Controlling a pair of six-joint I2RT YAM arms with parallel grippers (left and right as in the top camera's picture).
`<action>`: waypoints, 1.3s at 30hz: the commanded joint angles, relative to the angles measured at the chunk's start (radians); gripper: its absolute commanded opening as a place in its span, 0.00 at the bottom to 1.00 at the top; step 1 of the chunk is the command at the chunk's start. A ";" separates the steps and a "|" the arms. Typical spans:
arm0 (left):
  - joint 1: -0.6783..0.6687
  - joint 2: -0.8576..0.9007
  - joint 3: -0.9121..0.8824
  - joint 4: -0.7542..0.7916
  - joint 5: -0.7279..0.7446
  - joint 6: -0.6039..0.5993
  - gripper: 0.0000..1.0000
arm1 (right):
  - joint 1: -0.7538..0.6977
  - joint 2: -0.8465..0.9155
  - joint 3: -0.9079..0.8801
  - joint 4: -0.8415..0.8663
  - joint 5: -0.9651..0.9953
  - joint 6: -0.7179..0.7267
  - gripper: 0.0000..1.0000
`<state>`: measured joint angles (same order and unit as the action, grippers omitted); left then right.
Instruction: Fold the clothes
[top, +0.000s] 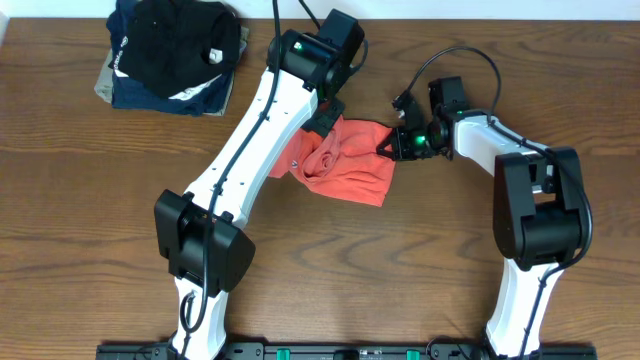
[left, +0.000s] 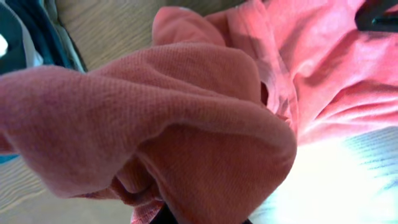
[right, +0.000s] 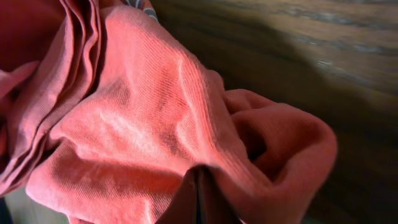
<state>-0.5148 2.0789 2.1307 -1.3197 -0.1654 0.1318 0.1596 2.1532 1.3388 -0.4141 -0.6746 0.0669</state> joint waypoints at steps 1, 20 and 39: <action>-0.021 -0.005 0.021 0.030 0.075 0.002 0.06 | -0.013 0.024 -0.006 -0.018 0.044 -0.017 0.01; -0.211 0.163 0.018 0.133 0.095 -0.021 0.63 | -0.063 0.024 -0.006 -0.049 0.064 -0.012 0.01; -0.091 -0.222 0.127 0.188 0.094 -0.108 0.98 | -0.120 -0.122 -0.003 -0.037 0.076 -0.021 0.01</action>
<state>-0.6605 1.9640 2.2215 -1.1355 -0.0696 0.0406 0.0772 2.1281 1.3384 -0.4526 -0.6598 0.0658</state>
